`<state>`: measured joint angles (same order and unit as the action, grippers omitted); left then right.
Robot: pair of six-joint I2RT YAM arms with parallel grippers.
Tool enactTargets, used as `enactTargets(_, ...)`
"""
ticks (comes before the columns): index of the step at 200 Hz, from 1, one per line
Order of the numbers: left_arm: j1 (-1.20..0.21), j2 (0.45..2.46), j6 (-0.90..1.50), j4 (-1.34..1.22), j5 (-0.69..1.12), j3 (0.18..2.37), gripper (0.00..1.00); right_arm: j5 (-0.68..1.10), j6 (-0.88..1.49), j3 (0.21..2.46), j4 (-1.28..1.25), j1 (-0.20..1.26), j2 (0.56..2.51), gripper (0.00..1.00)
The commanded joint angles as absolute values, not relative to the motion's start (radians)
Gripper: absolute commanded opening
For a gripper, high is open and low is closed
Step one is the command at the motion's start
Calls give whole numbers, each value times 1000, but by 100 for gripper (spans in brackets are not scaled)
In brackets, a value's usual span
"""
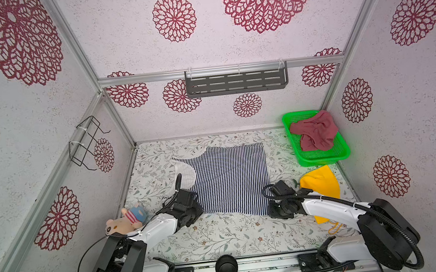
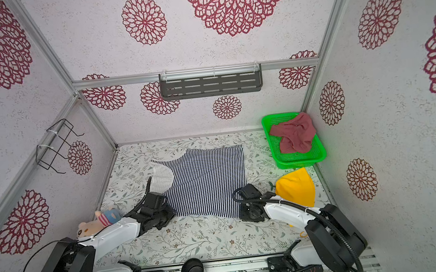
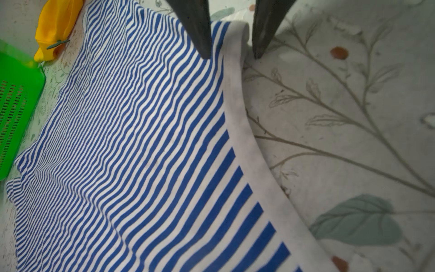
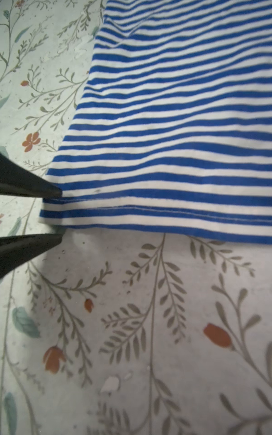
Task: Fold and stack tank tops
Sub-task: Fold the tank top at the center of the table.
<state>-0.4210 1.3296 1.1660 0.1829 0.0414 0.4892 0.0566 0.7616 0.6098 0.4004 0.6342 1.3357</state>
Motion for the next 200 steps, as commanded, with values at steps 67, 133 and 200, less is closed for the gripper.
enactTargets(67,-425,1344,1138,225,31,511,0,28,782,616,432,657,1351,4)
enactTargets(133,-451,1251,1131,351,29,509,0,-3,686,684,585,655,1345,0)
enactTargets(200,-499,1202,1094,511,-34,601,0,9,576,777,699,636,1369,0)
